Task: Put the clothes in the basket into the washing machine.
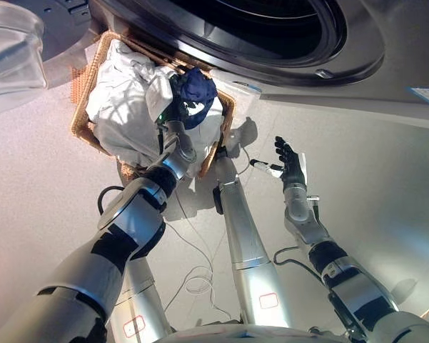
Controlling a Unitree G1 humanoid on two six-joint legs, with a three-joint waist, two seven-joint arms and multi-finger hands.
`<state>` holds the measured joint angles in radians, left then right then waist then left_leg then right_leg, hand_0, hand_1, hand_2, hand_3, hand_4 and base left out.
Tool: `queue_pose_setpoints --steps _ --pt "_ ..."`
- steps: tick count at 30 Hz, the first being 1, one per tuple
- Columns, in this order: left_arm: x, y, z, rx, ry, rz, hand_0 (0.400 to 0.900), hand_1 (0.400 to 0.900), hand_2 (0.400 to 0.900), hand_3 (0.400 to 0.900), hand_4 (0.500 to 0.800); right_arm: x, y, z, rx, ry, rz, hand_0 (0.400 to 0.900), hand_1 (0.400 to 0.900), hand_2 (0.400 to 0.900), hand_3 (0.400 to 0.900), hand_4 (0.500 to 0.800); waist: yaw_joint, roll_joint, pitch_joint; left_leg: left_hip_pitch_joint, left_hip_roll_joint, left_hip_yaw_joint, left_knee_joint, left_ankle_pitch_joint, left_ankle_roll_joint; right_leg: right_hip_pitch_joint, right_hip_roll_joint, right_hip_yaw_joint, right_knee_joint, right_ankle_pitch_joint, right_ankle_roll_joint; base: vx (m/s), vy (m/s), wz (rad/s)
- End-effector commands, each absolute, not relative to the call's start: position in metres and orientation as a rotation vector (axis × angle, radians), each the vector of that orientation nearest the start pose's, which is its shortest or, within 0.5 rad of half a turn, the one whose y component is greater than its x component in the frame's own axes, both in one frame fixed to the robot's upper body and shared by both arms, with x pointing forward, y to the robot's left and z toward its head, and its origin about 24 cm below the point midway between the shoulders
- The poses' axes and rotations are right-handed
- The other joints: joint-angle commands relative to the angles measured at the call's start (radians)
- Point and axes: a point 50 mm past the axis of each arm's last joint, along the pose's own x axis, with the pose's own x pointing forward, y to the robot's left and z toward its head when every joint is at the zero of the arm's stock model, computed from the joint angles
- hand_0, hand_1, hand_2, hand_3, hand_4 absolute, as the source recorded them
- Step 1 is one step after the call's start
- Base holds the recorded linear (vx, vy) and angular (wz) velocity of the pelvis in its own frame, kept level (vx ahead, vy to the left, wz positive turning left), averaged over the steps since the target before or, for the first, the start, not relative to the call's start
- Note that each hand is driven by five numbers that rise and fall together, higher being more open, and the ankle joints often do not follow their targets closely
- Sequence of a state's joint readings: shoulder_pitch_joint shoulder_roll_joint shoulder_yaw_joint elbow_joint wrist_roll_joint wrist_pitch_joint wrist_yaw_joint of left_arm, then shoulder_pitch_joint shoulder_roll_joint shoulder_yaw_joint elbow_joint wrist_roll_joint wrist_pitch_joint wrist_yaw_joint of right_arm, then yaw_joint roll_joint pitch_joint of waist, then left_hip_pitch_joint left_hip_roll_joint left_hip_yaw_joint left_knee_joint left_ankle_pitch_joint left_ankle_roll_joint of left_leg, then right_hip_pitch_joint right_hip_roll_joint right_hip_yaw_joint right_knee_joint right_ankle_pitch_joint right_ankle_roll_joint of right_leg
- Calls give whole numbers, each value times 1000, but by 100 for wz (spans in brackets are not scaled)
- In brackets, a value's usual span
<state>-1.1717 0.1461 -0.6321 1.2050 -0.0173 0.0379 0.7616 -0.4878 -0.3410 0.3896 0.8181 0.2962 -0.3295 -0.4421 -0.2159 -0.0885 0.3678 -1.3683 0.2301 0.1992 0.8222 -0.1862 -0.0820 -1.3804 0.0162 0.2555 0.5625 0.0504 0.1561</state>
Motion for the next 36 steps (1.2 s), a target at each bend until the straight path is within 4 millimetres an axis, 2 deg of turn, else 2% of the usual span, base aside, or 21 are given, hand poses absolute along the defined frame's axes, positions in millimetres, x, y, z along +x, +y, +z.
queue_pose_setpoints --steps 1,4,5,6,7,16,22,27,35,36 --pt "411 90 161 765 -216 402 900 900 900 900 800 309 -201 21 -220 -24 -280 900 900 900 900 800 -55 67 -49 -52 40 -160 20 87 -72 -83 14 -93 181 -62 -6 -26 -14 -4" --pt "412 102 161 765 -182 428 900 900 900 900 800 311 -197 29 -205 -58 -268 900 900 900 900 800 -57 59 -53 -94 43 -165 66 72 -67 -117 20 -100 217 -70 -8 -22 -3 -7" --pt "413 107 159 761 -162 436 873 873 873 873 784 312 -197 31 -204 -65 -263 900 900 900 900 800 -57 57 -54 -106 44 -166 80 67 -67 -126 19 -102 227 -73 -9 -17 11 -7" --pt "413 110 160 760 -160 439 680 680 680 680 668 312 -197 31 -204 -64 -260 900 900 900 900 800 -58 56 -55 -113 44 -167 88 65 -66 -129 20 -103 232 -75 -9 -11 11 -4" --pt "413 111 159 756 -154 437 400 400 400 400 500 311 -198 30 -207 -59 -260 900 900 900 900 800 -57 55 -56 -120 43 -169 94 63 -65 -133 19 -106 235 -76 -10 -7 17 -3" --pt "409 98 144 737 -128 381 400 400 400 400 500 308 -203 24 -225 -33 -263 900 900 900 900 800 -50 71 -95 -132 28 -170 73 79 -61 -142 17 -117 220 -64 -18 -1 9 1" --pt "403 81 130 718 -119 312 400 400 400 400 500 310 -206 16 -245 10 -281 900 900 900 900 800 -35 89 -122 -87 17 -168 -8 114 -64 -100 6 -121 154 -35 -24 -5 35 6" --pt "397 69 117 699 -101 255 400 400 400 400 500 311 -208 7 -274 67 -296 900 900 900 900 800 -19 94 -133 15 6 -163 -128 156 -67 -10 -7 -120 59 -3 -16 7 30 10" --pt "384 56 88 622 -29 159 400 400 400 400 500 302 -220 -21 -325 231 -335 900 900 900 900 800 12 94 -122 290 -31 -155 -366 234 -71 247 -58 -123 -117 32 -4 38 17 22" --pt "382 55 84 603 -18 147 400 400 400 400 500 300 -222 -24 -333 252 -338 900 900 900 900 800 12 91 -121 313 -40 -151 -405 276 -66 270 -69 -120 -152 65 -1 -17 5 24"
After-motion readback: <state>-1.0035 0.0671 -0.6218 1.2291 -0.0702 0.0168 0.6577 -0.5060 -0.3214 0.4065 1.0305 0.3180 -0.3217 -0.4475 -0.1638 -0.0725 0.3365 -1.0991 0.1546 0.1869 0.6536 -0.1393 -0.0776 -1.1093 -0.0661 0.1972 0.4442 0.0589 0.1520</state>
